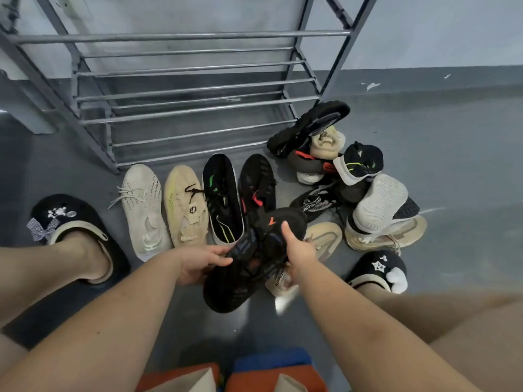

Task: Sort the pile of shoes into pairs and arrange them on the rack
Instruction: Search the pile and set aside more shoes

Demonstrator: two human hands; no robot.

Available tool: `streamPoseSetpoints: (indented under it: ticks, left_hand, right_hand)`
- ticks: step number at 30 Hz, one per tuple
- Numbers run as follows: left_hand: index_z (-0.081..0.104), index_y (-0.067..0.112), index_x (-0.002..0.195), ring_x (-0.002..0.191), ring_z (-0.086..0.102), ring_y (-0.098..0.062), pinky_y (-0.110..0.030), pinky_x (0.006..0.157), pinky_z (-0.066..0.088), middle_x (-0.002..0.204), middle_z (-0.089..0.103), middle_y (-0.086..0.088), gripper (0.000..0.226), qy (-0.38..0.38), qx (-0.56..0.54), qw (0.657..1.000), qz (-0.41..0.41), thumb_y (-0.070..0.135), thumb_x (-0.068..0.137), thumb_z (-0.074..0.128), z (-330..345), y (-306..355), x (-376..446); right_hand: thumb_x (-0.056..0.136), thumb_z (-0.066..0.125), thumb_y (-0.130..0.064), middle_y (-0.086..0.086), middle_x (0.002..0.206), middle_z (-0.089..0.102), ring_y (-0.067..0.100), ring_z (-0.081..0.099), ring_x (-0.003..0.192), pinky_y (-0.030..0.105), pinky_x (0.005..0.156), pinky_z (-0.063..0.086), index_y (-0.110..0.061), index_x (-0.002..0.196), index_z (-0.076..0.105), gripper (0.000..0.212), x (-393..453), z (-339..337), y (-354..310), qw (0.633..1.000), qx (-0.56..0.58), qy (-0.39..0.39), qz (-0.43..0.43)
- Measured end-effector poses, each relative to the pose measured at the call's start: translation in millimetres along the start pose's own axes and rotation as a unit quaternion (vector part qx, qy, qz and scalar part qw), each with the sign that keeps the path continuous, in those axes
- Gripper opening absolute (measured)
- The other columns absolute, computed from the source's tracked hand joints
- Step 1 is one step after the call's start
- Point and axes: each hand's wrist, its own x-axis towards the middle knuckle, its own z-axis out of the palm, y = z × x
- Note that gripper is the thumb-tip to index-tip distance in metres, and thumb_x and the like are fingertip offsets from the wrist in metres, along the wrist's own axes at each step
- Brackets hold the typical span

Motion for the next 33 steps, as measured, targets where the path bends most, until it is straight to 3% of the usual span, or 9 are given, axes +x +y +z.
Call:
streamPoseSetpoints:
  ticks: [2,8,11,17,20,25,27,30,33]
  left_hand:
    - [0.057,0.032,0.121,0.120,0.049,-0.021,-0.032,0.095,0.041,0.126,0.058,-0.001,0.036,-0.015,0.027,0.999,-0.032,0.013,0.090,0.057,-3.5,-6.0,-1.5]
    - [0.067,0.025,0.115,0.116,0.056,-0.021,-0.034,0.106,0.038,0.121,0.065,-0.003,0.041,0.046,0.044,0.998,-0.023,0.022,0.075,0.075,-31.2,-16.3,-13.9]
    - [0.068,0.027,0.099,0.102,0.059,-0.012,-0.025,0.097,0.039,0.110,0.066,0.001,0.017,0.139,0.084,0.987,0.011,0.019,0.083,0.069,-36.8,-18.1,-22.2]
    - [0.061,0.013,0.125,0.120,0.051,-0.020,-0.025,0.103,0.034,0.128,0.058,-0.005,0.039,0.225,0.228,0.947,-0.013,0.026,0.088,0.063,-40.4,-39.7,-16.2]
    - [0.053,0.011,0.133,0.126,0.048,-0.021,-0.027,0.108,0.034,0.138,0.052,-0.005,0.043,0.204,0.328,0.922,-0.040,0.023,0.092,0.058,-38.2,-35.2,-16.2]
    - [0.047,0.015,0.137,0.127,0.047,-0.023,-0.032,0.108,0.035,0.140,0.050,-0.006,0.047,0.220,0.403,0.888,-0.002,0.028,0.092,0.056,-25.1,-17.7,-7.4]
    - [0.045,0.020,0.138,0.128,0.046,-0.023,-0.032,0.107,0.036,0.141,0.049,-0.005,0.048,0.237,0.433,0.869,0.039,0.032,0.093,0.053,-13.8,-7.0,-3.7]
    - [0.041,0.023,0.140,0.132,0.041,-0.022,-0.033,0.107,0.034,0.144,0.044,-0.002,0.049,0.255,0.488,0.829,0.098,0.038,0.094,0.048,6.5,8.6,0.2]
    - [0.030,0.022,0.146,0.141,0.026,-0.019,-0.032,0.112,0.023,0.153,0.030,0.000,0.055,0.238,0.545,0.792,0.136,0.041,0.096,0.042,22.8,21.5,5.0]
  right_hand:
    - [0.061,0.075,-0.061,0.007,0.141,0.047,0.033,0.052,0.122,0.048,0.103,0.044,-0.020,0.150,0.020,0.112,8.5,-15.4,-2.1,0.999,0.001,0.042,-0.017]
    - [0.087,0.057,-0.052,0.013,0.117,0.059,0.032,0.059,0.101,0.051,0.088,0.053,-0.012,0.113,0.055,0.047,20.9,-23.6,-5.3,0.989,-0.138,0.016,-0.051]
    - [0.094,0.050,-0.045,0.018,0.125,0.056,0.041,0.061,0.105,0.051,0.084,0.054,-0.004,0.127,0.047,0.053,16.9,-16.9,3.5,0.976,-0.217,-0.015,-0.015]
    - [0.096,0.048,-0.041,0.020,0.114,0.060,0.035,0.065,0.084,0.035,0.052,0.059,0.000,0.116,0.051,0.046,5.9,-2.4,21.3,0.947,-0.314,-0.060,0.030]
    - [0.095,0.050,-0.043,0.015,0.106,0.061,0.030,0.064,0.083,0.039,0.072,0.057,-0.007,0.106,0.054,0.038,3.7,5.8,26.7,0.934,-0.340,-0.111,0.009]
    - [0.097,0.049,-0.038,0.015,0.134,0.053,0.029,0.060,0.109,0.034,0.082,0.045,-0.007,0.138,0.043,0.052,-6.9,16.7,18.9,0.916,-0.363,-0.171,-0.023]
    - [0.096,0.048,-0.041,0.015,0.140,0.049,0.027,0.054,0.116,0.034,0.095,0.043,-0.009,0.144,0.036,0.059,-5.8,15.5,13.8,0.863,-0.472,-0.151,-0.102]
    - [0.095,0.048,-0.041,0.012,0.145,0.042,0.030,0.045,0.129,0.036,0.103,0.039,-0.016,0.148,0.026,0.062,-2.3,10.2,5.6,0.724,-0.643,-0.115,-0.221]
    - [0.094,0.049,-0.039,0.011,0.147,0.035,0.031,0.037,0.133,0.040,0.106,0.037,-0.017,0.149,0.024,0.063,-1.0,6.9,-4.9,0.662,-0.691,-0.098,-0.272]
